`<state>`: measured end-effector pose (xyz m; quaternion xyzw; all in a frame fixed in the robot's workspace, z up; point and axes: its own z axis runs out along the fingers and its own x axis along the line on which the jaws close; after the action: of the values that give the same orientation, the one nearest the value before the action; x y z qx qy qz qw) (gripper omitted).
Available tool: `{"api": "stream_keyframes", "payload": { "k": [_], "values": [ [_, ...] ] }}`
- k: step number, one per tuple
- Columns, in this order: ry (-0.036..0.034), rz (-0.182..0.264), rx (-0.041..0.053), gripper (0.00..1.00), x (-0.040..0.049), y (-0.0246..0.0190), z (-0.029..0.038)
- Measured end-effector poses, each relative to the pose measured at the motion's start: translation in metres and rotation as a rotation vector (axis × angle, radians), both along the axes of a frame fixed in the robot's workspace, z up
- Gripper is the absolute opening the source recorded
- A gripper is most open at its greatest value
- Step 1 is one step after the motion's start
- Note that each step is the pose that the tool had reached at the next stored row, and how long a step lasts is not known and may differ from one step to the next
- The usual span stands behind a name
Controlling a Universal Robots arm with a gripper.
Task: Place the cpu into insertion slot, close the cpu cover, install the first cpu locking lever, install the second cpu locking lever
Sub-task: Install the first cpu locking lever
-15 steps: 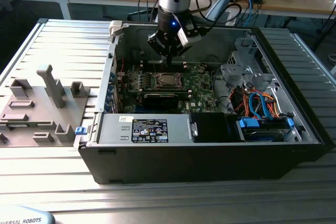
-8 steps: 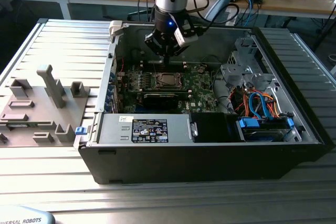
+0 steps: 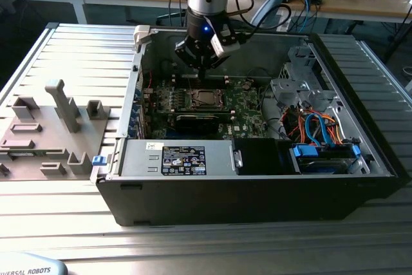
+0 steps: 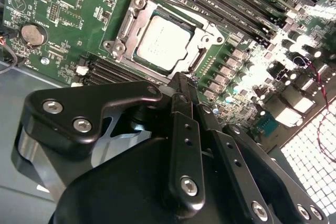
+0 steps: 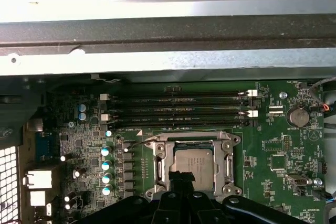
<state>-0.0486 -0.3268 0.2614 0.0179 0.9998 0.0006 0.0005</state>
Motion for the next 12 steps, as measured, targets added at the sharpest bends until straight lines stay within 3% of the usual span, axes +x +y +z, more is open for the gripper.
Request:
{"api": "stream_keyframes", "payload": {
  "k": [12],
  "values": [
    [0.0000, 0.000, 0.0000, 0.11, -0.0056, 0.0000, 0.0000]
  ]
}}
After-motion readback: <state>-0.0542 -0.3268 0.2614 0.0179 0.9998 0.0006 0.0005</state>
